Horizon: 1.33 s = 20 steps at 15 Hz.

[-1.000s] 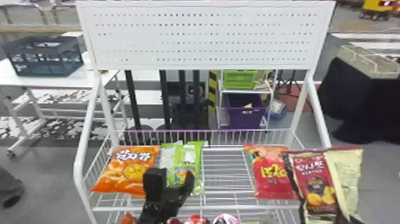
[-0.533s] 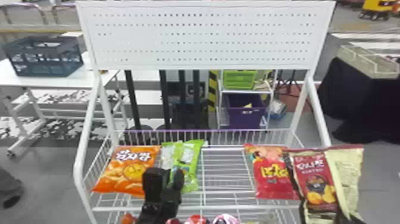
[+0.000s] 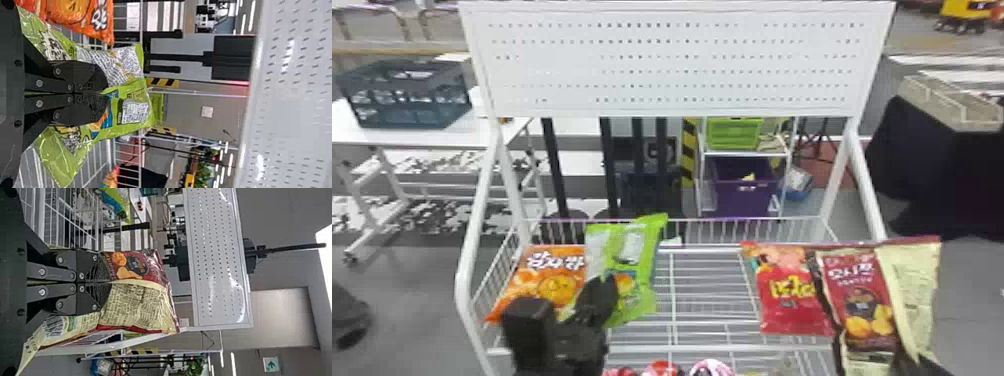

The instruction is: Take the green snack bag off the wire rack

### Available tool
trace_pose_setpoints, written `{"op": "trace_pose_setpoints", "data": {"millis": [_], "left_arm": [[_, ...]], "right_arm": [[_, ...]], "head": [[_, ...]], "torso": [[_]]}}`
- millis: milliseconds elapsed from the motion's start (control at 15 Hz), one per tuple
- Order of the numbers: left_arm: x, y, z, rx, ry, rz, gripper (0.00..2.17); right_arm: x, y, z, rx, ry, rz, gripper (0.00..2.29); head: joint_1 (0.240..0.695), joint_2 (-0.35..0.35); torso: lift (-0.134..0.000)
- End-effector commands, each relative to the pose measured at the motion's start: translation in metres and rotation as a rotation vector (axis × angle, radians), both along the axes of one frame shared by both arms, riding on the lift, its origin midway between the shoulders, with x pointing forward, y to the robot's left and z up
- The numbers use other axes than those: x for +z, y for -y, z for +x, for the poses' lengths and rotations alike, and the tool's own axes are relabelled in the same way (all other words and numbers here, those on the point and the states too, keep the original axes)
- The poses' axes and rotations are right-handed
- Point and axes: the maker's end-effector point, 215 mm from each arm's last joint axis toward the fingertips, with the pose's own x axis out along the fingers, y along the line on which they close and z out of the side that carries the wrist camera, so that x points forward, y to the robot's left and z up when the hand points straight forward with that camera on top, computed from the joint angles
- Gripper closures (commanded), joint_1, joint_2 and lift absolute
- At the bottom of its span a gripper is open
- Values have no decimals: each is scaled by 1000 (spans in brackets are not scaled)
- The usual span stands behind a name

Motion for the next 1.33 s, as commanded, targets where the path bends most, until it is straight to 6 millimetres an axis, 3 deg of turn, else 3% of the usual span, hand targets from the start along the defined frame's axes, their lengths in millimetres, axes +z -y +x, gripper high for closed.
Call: {"op": "trace_pose_setpoints", "data": {"millis": [0,267,400,533,667,1267], "left_arm": [[30,-39,-37,52,47,7,2135],[79,-134,-108,193,173,-2,2135],[95,-155,-135,228,230,-19,2135],[102,-167,-155,256,255,-23,2135],[100,-166,-163,254,257,-26,2135],[98,-168,-161,258,260,-16,2135]], "right_arm": [[2,-3,1,5,5,2,2236],[7,-7,0,9,13,12,2236],[9,-10,-1,13,17,16,2236],[13,-14,-2,18,22,15,2236],[14,-16,-2,20,23,16,2236],[17,-22,-4,21,32,19,2236]], "head": [[499,0],[499,0],[499,0],[499,0],[499,0],[499,0]], "torso": [[0],[0],[0],[0],[0],[0]]}}
